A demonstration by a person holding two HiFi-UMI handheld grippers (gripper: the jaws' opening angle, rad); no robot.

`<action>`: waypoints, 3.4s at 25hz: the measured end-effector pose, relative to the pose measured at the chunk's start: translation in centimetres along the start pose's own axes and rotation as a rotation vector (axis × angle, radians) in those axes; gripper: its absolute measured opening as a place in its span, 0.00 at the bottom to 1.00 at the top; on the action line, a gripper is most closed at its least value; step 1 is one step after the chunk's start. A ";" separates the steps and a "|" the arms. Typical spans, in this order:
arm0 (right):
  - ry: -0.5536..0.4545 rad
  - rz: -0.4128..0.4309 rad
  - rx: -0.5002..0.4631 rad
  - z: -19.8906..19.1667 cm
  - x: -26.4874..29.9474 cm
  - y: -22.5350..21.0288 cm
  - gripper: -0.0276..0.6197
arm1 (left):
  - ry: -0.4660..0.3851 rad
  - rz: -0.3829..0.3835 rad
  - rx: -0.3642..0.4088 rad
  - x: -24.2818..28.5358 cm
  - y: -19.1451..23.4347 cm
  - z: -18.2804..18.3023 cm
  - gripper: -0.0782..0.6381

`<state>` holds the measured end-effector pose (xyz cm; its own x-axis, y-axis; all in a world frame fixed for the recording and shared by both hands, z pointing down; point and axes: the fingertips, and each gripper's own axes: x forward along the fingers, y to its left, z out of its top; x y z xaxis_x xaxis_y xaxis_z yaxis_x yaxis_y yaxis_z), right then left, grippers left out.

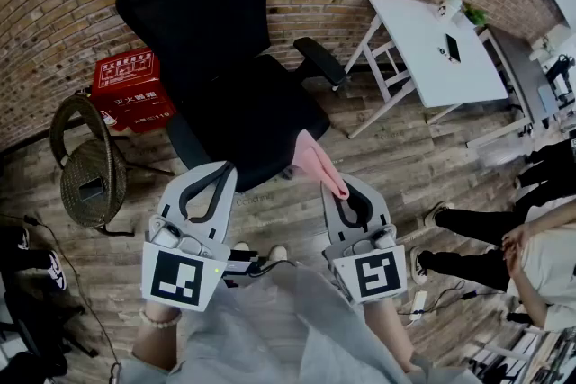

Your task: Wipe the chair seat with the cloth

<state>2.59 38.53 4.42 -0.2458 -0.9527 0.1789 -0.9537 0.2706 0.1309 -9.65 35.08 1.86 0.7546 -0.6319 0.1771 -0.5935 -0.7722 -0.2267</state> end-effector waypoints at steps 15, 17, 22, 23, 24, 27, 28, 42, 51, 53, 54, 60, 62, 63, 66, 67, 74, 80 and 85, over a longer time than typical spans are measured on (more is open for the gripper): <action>0.003 0.017 0.007 -0.7 -0.5 -0.3 0.12 | 0.012 0.018 -0.020 0.1 -0.9 -0.2 0.13; 0.020 0.027 0.011 -1.2 -0.8 -0.6 0.12 | 0.016 0.028 -0.020 0.1 -1.2 -0.1 0.13; 0.043 0.058 0.029 -2.3 -1.9 -1.6 0.13 | 0.028 0.053 0.011 0.4 -2.6 0.2 0.13; 0.043 0.059 0.029 -2.5 -2.2 -1.8 0.12 | 0.030 0.058 0.011 0.5 -3.0 0.2 0.13; 0.043 0.060 0.027 -2.7 -2.4 -2.2 0.12 | 0.032 0.063 0.008 0.6 -3.4 0.3 0.13; 0.015 0.073 0.021 -2.6 -2.8 -3.0 0.13 | 0.039 0.081 -0.003 0.9 -4.5 0.6 0.13; 0.001 0.082 0.019 -2.5 -3.0 -3.1 0.13 | 0.041 0.086 -0.004 1.0 -4.9 0.7 0.13; 0.003 0.092 0.007 -4.3 -1.5 -6.0 0.13 | 0.039 0.119 -0.055 5.0 -4.3 0.6 0.13; 0.014 0.043 -0.007 -3.0 6.1 -9.3 0.12 | 0.010 0.094 -0.050 11.1 2.5 -0.1 0.13; 0.014 0.039 -0.004 -2.3 8.5 -10.0 0.13 | 0.008 0.086 -0.047 12.6 4.6 -0.1 0.13; 0.015 0.039 -0.002 -2.0 9.8 -10.2 0.12 | 0.007 0.084 -0.048 13.3 5.6 -0.2 0.13; 0.060 0.060 0.004 -1.8 17.3 -10.3 0.13 | 0.025 0.073 -0.037 16.8 12.0 -1.9 0.13; 0.083 0.071 0.012 -2.1 19.8 -10.1 0.12 | 0.041 0.067 -0.033 17.7 13.9 -2.9 0.13; 0.091 0.075 0.014 -2.3 21.0 -10.0 0.13 | 0.049 0.063 -0.030 18.2 14.8 -3.4 0.13; 0.111 0.080 0.010 -2.8 23.9 -9.8 0.12 | 0.065 0.042 -0.026 19.6 16.9 -5.0 0.13; 0.120 0.082 0.010 -3.1 24.7 -9.7 0.13 | 0.071 0.033 -0.023 20.1 17.4 -5.5 0.13; 0.195 0.108 0.033 -6.4 29.0 -10.3 0.13 | 0.124 0.007 -0.050 23.0 19.4 -9.0 0.13; 0.250 0.154 0.070 -10.1 32.3 -11.2 0.12 | 0.163 0.035 -0.077 25.1 20.6 -11.9 0.13; 0.353 0.189 0.168 -14.6 35.0 -12.0 0.12 | 0.183 0.094 -0.123 27.4 21.9 -15.0 0.13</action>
<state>7.94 3.94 23.38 -0.3727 -0.7747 0.5109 -0.9196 0.3821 -0.0915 -6.21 -0.13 16.13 0.6380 -0.6938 0.3340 -0.6965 -0.7049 -0.1340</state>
